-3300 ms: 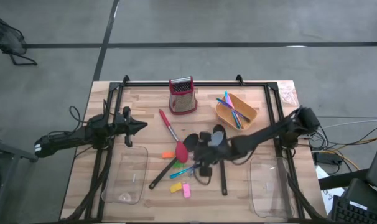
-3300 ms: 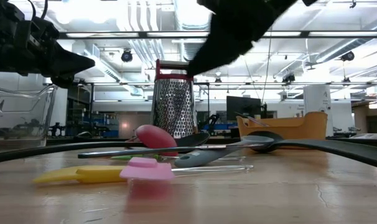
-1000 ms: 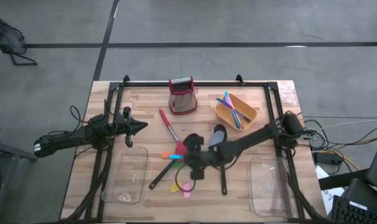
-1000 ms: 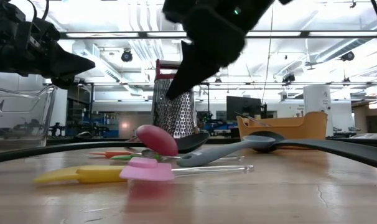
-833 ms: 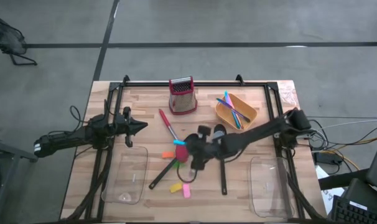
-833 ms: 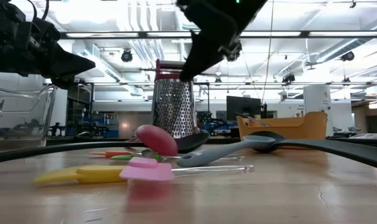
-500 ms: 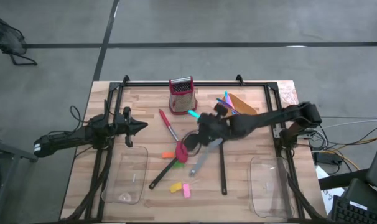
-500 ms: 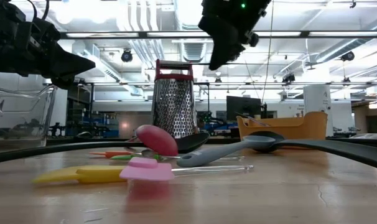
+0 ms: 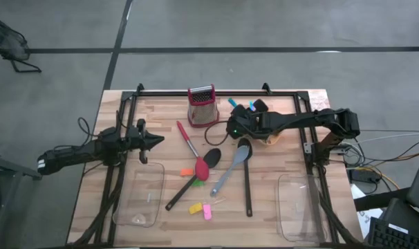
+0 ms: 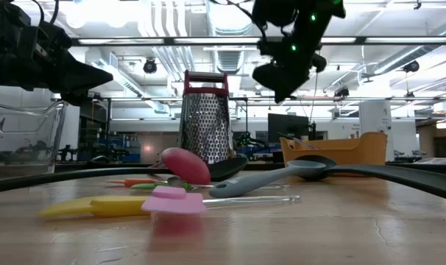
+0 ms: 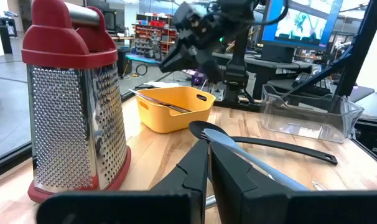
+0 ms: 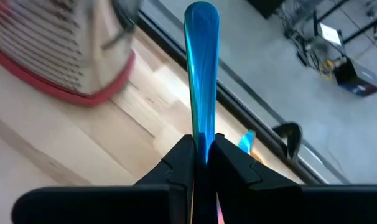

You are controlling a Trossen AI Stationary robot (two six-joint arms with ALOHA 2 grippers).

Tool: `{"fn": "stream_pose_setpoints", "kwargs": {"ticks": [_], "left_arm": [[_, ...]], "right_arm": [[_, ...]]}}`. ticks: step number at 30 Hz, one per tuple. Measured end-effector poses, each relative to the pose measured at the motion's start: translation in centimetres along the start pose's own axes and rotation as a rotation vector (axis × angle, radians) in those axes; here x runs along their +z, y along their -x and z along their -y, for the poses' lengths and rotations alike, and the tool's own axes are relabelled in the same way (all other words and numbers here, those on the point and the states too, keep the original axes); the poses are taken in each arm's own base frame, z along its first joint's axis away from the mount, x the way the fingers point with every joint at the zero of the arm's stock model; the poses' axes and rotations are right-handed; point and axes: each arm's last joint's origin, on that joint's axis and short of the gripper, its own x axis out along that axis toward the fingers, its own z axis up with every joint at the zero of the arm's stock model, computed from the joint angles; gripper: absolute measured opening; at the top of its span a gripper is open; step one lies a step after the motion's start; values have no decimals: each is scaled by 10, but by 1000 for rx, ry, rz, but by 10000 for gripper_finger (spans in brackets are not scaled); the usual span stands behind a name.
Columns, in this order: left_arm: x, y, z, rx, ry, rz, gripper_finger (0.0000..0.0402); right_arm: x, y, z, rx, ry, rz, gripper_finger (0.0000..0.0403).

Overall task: Pick & Place Kitchen Items
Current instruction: Put the purple kitchen knife into the yellow bin

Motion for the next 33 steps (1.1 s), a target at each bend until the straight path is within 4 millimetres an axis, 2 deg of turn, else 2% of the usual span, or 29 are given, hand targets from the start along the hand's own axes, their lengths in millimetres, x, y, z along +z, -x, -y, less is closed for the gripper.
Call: {"fn": "stream_pose_setpoints", "kwargs": {"ticks": [6,12,21,28,33], "left_arm": [[0,0,0,0,0,0,23],[0,0,0,0,0,0,23],[0,0,0,0,0,0,23],[0,0,0,0,0,0,23],[0,0,0,0,0,0,23]], "right_arm": [[-17,-18,10,-69,-24,-45,55],[-37,-27,16,-110,-44,-43,39],[-58,-39,22,-138,-69,-41,55],[-67,-45,22,-147,-76,-43,39],[-70,-50,26,-161,-94,-52,53]]}}
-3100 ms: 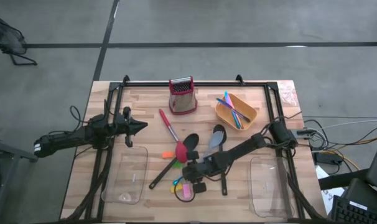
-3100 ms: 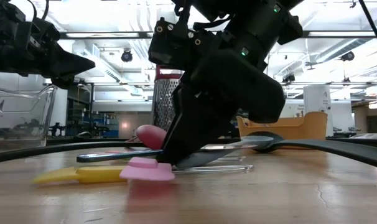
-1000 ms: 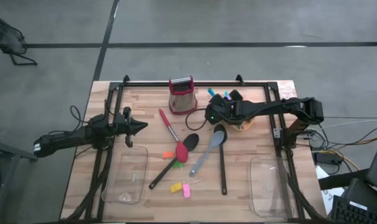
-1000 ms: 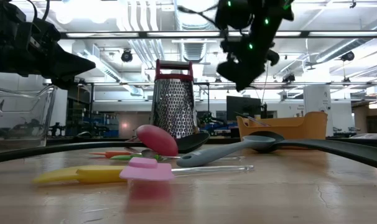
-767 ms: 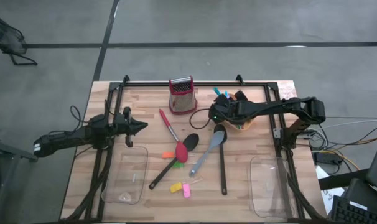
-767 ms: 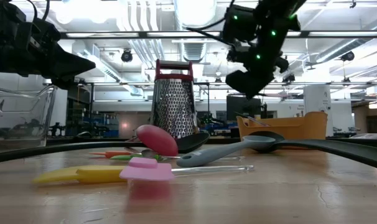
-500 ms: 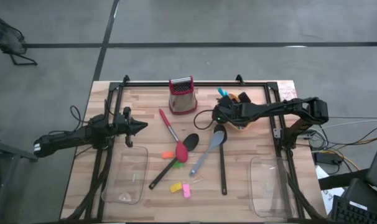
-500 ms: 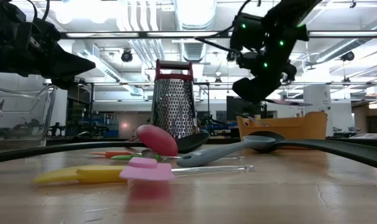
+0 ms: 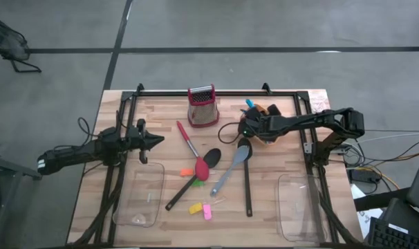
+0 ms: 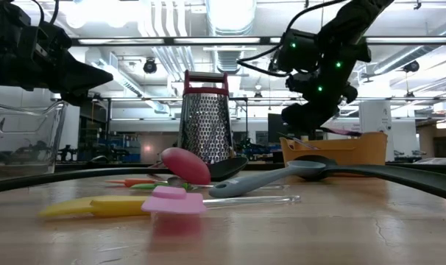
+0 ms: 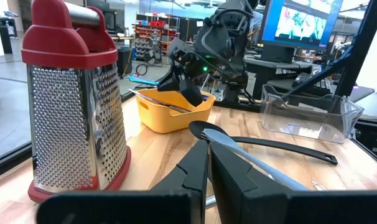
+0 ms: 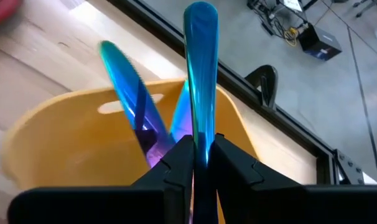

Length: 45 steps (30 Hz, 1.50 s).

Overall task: Pick & Place Kitchen Items
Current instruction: Put the purple kitchen knife into the yellow bin, then put the blue slotted spoon into the right transparent bin

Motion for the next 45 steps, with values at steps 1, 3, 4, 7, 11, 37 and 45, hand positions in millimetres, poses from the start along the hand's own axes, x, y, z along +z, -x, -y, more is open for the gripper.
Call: {"fn": "stream_pose_setpoints", "kwargs": {"ticks": [1,3,4,7,11,37,45], "left_arm": [[0,0,0,0,0,0,23],[0,0,0,1,0,0,23],[0,0,0,0,0,0,23],[0,0,0,0,0,0,23],[0,0,0,0,0,0,23],[0,0,0,0,0,0,23],[0,0,0,0,0,0,23]], "right_arm": [[-2,-1,1,-5,-1,-5,57],[-5,-4,2,-12,-13,-16,64],[-6,-5,3,-14,-20,-21,65],[-11,-7,3,-16,-17,-27,59],[-13,-8,3,-12,-21,-27,42],[19,48,-35,325,171,104,86],[14,91,-68,730,282,241,132]]}}
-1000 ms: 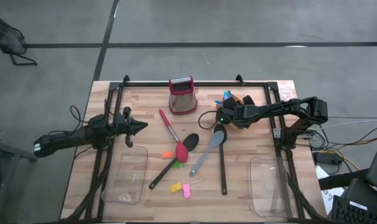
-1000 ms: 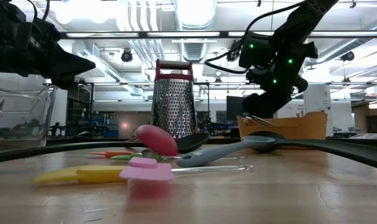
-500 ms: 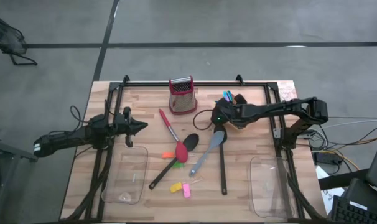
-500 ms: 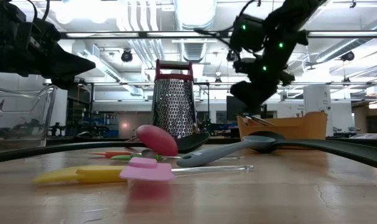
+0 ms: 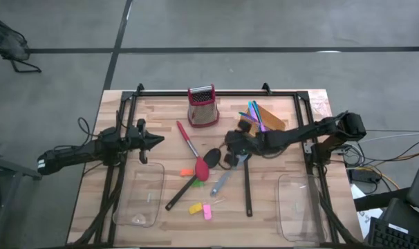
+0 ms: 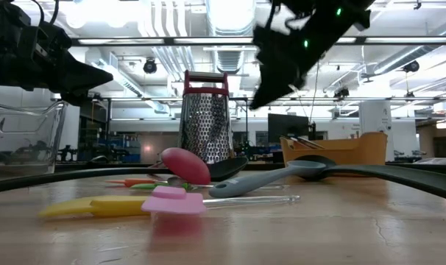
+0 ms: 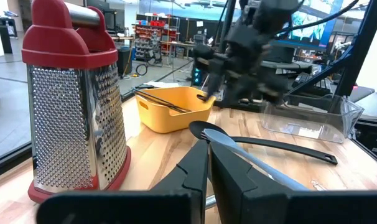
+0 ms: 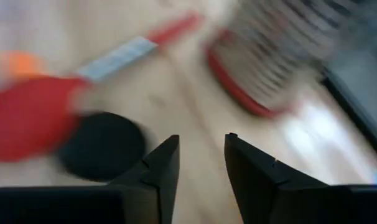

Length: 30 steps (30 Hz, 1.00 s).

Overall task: Pick & Place Kitchen Items
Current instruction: Put the blue slotted spoon into the right transparent bin

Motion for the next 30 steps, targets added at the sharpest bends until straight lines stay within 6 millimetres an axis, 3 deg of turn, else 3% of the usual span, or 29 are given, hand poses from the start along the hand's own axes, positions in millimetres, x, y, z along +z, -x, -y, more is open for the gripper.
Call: {"fn": "stream_pose_setpoints", "kwargs": {"ticks": [7,15,27,30], "left_arm": [[0,0,0,0,0,0,23],[0,0,0,0,0,0,23],[0,0,0,0,0,0,23],[0,0,0,0,0,0,23]], "right_arm": [[7,17,-35,219,54,126,170],[7,22,-42,283,-98,110,181],[-9,35,-29,107,-316,-338,154],[-11,37,-27,72,-349,-377,159]]}}
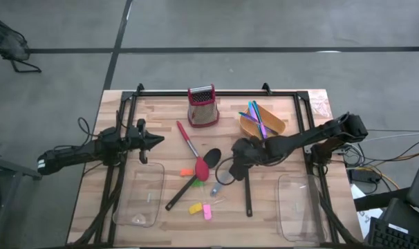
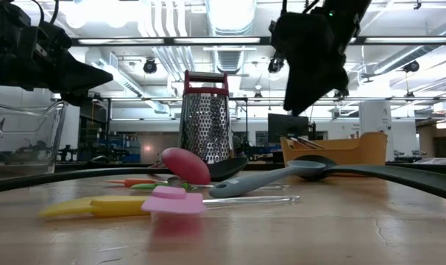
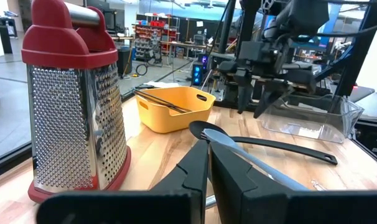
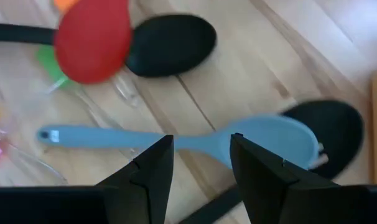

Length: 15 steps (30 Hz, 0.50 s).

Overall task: Pick & Place Kitchen Items
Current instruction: Put the blue slotted spoon into the right transparent bin

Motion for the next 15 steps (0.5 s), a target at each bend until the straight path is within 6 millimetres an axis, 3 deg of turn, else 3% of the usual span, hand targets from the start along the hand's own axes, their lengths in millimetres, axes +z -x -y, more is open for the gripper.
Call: {"fn": "stream_pose_setpoints", "kwargs": {"ticks": [5,10,15], "left_arm": [[0,0,0,0,0,0,23],[0,0,0,-1,0,0,23],[0,0,0,0,0,0,23]], "right_arm": [[-7,-5,4,-10,-59,-40,174],[-12,-11,0,109,-99,-83,182],[-18,-13,-11,228,267,-24,174]]}}
